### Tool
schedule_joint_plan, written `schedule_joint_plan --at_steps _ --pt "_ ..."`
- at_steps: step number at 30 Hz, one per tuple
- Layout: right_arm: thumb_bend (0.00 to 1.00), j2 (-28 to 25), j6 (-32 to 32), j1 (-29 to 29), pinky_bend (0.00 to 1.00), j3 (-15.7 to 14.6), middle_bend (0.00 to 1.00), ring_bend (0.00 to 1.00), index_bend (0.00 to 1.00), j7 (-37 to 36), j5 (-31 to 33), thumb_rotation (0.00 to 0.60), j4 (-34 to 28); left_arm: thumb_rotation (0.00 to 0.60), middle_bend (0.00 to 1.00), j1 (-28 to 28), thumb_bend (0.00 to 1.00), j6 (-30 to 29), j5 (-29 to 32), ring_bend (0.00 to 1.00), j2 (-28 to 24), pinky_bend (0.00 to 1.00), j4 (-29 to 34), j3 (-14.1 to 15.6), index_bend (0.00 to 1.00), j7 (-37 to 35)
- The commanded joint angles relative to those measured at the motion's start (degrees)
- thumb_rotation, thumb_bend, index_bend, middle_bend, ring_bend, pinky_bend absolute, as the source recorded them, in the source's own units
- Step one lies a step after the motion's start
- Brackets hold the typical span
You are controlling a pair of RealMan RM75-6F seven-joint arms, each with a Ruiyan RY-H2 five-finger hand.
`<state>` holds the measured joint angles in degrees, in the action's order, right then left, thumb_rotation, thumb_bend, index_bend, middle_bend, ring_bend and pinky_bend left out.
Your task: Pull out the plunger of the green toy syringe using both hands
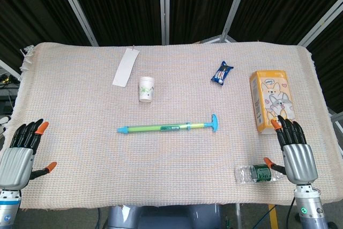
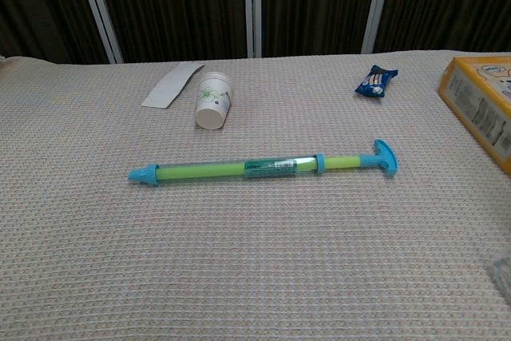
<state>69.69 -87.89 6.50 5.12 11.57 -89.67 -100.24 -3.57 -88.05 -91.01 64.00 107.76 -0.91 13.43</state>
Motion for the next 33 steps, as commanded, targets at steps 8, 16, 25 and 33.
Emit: schedule_joint_plan --at_steps 8,16,25,33 --pt "0.00 0.4 1.4 0.4 0.00 -0.3 0.00 0.00 0.00 0.2 0.6 0.600 0.6 0.600 0.00 -0.3 0.00 0.8 0.8 0.00 0.1 0.00 -0.2 -0.2 0.00 -0.1" --pt "0.00 2.2 10.0 6.8 0.59 2.5 0.78 0.80 0.00 1.5 2.6 0.600 3.7 0.600 0.00 -1.3 0.00 2.7 2.8 0.00 0.8 0.00 -1.0 -0.8 0.00 0.4" --pt "0.00 6.5 28.8 19.9 1.00 8.5 1.00 1.00 0.09 -0.7 11.8 0.600 7.3 0.600 0.00 -2.3 0.00 4.6 5.6 0.00 2.2 0.00 -1.9 -1.6 0.00 2.4" --pt "0.00 13.6 38.9 28.4 1.00 11.0 1.00 1.00 0.25 4.5 21.8 0.600 14.6 0.600 0.00 -3.7 0.00 7.2 9.2 0.00 3.9 0.00 -3.5 -2.5 0.00 4.3"
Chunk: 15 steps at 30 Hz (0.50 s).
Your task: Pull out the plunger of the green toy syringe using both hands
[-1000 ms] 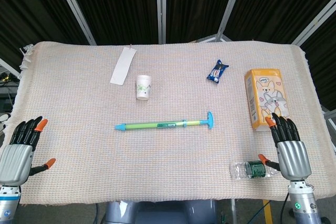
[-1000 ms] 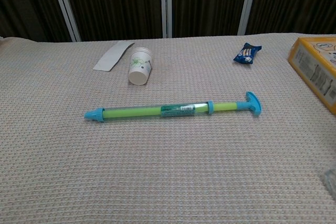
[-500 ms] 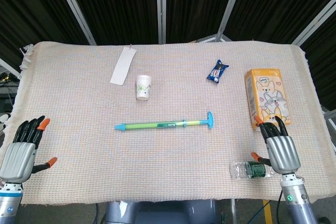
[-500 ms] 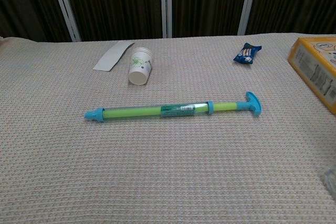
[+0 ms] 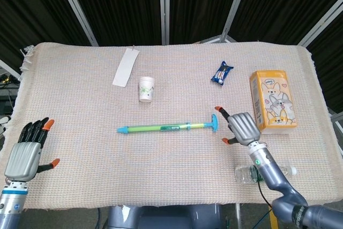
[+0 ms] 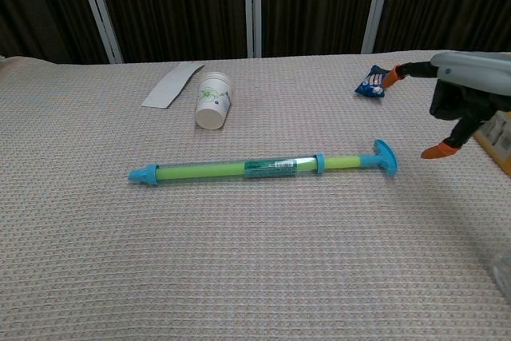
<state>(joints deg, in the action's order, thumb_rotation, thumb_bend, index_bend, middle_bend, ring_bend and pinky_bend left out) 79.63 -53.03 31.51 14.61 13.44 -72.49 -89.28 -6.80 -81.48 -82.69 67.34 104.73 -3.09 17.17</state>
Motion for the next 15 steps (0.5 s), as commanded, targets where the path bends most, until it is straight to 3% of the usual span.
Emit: schedule_joint_plan --at_steps 1,15 --pt "0.00 4.9 5.0 4.6 1.00 1.7 1.00 1.00 0.27 3.8 6.2 0.600 5.0 0.600 0.00 -0.6 0.00 1.0 1.3 0.00 0.7 0.00 -0.6 -0.5 0.00 0.8" --pt "0.16 13.6 8.1 11.7 1.00 0.3 1.00 1.00 0.42 12.0 16.2 0.600 14.4 0.600 0.00 -1.3 0.00 1.7 4.0 0.00 1.3 0.00 -1.5 -0.9 0.00 1.7"
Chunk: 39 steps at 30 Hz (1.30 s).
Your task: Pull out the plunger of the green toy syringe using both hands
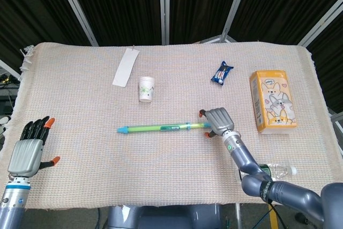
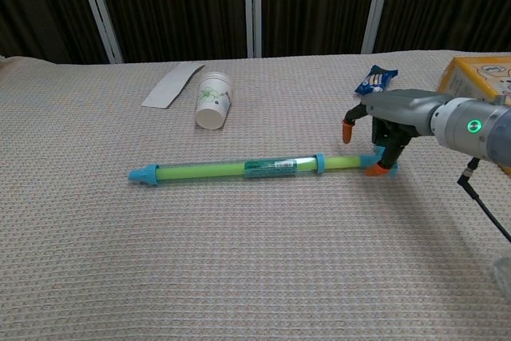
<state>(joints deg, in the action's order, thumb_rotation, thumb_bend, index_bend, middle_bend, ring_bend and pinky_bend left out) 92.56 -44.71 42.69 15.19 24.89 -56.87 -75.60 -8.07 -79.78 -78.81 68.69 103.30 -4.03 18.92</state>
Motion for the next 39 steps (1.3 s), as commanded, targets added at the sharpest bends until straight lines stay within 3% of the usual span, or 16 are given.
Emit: schedule_joint_plan --at_steps 1,24,35,37,39 --pt "0.17 1.0 -0.3 0.7 1.00 -0.4 1.00 1.00 0.42 0.7 0.8 0.600 1.0 0.600 0.00 0.0 0.00 0.0 0.1 0.00 -0.1 0.00 -0.1 0.0 0.00 -0.1" --pt "0.28 4.4 -1.0 4.0 1.00 -2.9 1.00 1.00 0.49 5.3 5.3 0.600 6.5 0.600 0.00 -0.4 0.00 0.0 0.7 0.00 -0.2 0.00 -0.5 0.3 0.00 -0.8" --pt "0.39 4.1 -1.0 4.1 1.00 -3.6 1.00 1.00 0.68 3.6 4.5 0.600 6.6 0.600 0.00 -0.9 0.00 0.6 1.0 0.00 0.4 0.00 -1.1 0.3 0.00 -0.7" --pt "0.42 3.7 -1.2 4.0 1.00 -3.9 1.00 1.00 0.69 3.1 4.0 0.600 5.8 0.600 0.11 -1.1 0.00 0.6 1.1 0.04 0.7 0.00 -1.4 0.1 0.00 -0.9" --pt "0.44 3.4 -1.7 3.7 1.00 -4.1 1.00 1.00 0.69 2.8 3.4 0.600 5.0 0.600 0.38 -1.4 0.00 0.3 0.8 0.25 1.2 0.09 -2.0 -0.4 0.04 -1.5"
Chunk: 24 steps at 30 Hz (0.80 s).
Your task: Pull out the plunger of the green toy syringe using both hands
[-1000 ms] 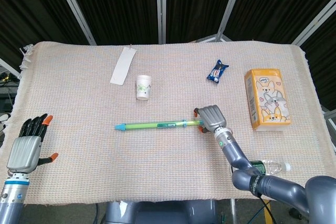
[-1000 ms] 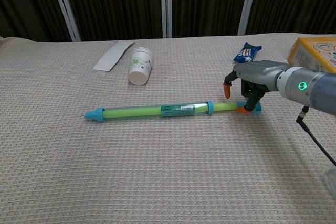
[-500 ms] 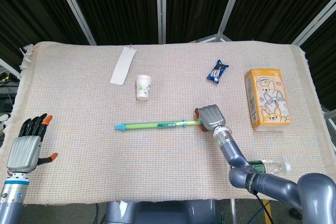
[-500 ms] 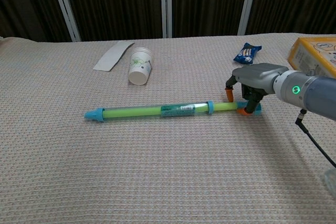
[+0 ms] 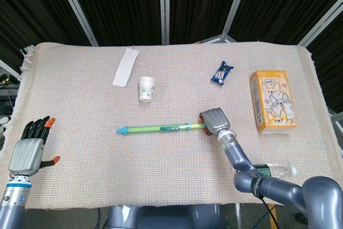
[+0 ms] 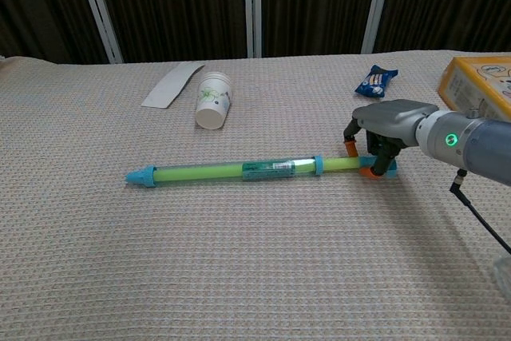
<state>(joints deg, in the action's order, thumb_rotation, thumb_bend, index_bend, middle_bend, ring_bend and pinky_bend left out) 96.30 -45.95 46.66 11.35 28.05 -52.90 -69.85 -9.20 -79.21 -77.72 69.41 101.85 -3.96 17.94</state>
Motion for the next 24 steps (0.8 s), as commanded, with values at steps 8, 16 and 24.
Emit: schedule_joint_plan --at_steps 8,16,24 --pt "0.48 -1.5 -2.1 -1.0 1.00 -0.8 1.00 1.00 0.70 0.1 0.1 0.600 -4.0 0.600 0.87 -4.0 0.00 1.6 -3.4 0.77 4.6 0.84 -5.5 -2.3 0.28 -3.2" --pt "0.51 -2.9 -4.2 -1.2 1.00 -0.7 1.00 1.00 0.70 2.6 3.2 0.600 -7.7 0.600 0.94 -12.5 0.03 13.5 -0.1 0.85 11.6 1.00 -11.8 -5.0 0.36 -6.1" --pt "0.51 -3.8 -5.1 -1.2 1.00 -1.2 1.00 1.00 0.70 4.4 5.7 0.600 -9.8 0.600 0.94 -19.6 0.16 23.2 7.2 0.85 17.9 1.00 -15.3 -8.0 0.41 -5.1"
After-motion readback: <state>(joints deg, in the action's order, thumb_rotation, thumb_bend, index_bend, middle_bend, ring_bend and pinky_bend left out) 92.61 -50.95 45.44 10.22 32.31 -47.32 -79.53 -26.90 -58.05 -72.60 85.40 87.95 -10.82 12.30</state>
